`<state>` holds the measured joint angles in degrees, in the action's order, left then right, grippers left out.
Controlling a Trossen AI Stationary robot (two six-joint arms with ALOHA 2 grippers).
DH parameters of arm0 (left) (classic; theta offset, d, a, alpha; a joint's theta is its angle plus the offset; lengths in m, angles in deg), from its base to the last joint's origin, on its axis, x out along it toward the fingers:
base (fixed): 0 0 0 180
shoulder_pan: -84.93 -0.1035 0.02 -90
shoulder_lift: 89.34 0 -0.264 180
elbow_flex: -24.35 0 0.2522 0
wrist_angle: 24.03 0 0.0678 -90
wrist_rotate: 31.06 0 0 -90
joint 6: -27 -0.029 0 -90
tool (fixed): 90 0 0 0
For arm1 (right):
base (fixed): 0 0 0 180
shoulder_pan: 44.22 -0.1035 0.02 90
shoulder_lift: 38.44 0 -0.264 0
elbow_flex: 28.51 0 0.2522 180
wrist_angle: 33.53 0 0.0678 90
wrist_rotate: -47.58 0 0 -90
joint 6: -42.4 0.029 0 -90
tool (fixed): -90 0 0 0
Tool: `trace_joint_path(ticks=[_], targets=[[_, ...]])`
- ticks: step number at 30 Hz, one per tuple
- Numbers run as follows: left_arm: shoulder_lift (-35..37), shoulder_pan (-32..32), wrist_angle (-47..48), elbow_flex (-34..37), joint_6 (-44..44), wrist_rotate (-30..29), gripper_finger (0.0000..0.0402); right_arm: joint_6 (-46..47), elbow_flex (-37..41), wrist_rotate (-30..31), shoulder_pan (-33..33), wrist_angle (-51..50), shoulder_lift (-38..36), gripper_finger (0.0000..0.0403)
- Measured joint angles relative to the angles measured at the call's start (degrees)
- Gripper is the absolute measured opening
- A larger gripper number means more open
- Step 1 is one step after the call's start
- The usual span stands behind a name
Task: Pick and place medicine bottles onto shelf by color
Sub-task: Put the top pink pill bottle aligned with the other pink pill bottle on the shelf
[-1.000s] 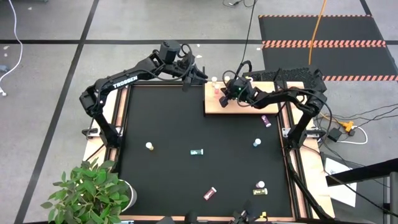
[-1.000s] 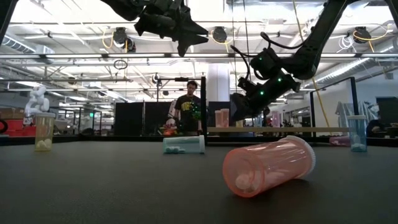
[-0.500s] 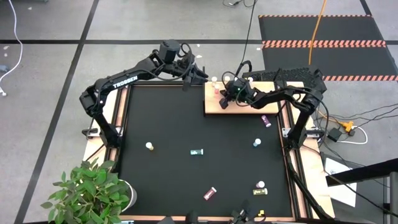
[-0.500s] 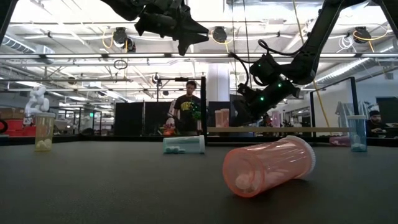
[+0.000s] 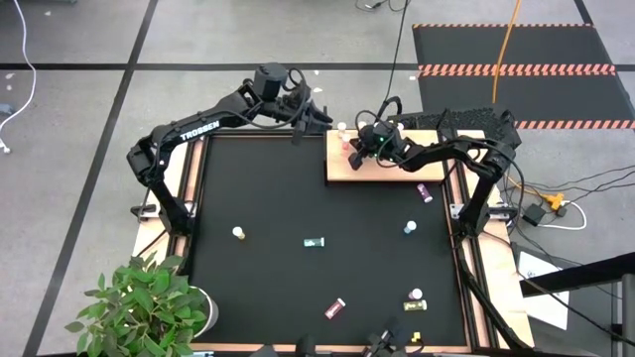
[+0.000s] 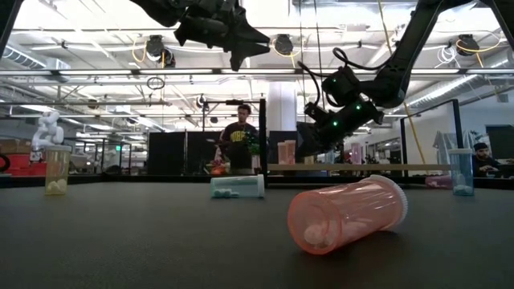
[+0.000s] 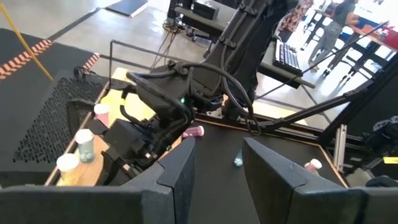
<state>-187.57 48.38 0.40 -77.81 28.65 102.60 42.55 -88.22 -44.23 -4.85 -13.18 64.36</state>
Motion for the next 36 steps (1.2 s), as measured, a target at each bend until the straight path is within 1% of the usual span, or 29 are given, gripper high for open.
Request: trace_joint_path(ticks=[5,9,20,30,33,36], targets=[[0.00,0.00,-0.60,0.00,0.08,-0.24,0.0133,-0.40,-0.22,-0.06,0.02,-0.19,0.00,0.0000],[0.00,0.00,-0.63,0.00,0.13,-0.24,0.0133,-0.59,-0.22,-2.80,0.02,-0.43,0.00,0.0000],[0.00,-0.01,-0.68,0.00,0.13,-0.24,0.0133,0.23,-0.22,-3.11,-0.11,-1.12,0.00,0.0000],[0.00,-0.02,0.78,0.00,1.94,-0.22,0.0133,0.64,-0.22,-5.99,-0.13,-1.82,0.00,0.0000],[0.00,-0.02,0.87,0.00,3.08,-0.24,0.0133,0.65,-0.22,-5.41,-0.13,-2.77,-0.03,0.0000],[0.26,-0.03,2.35,0.00,4.64,-0.26,0.0133,0.93,-0.20,-2.40,-0.15,-4.94,-0.94,0.0000]])
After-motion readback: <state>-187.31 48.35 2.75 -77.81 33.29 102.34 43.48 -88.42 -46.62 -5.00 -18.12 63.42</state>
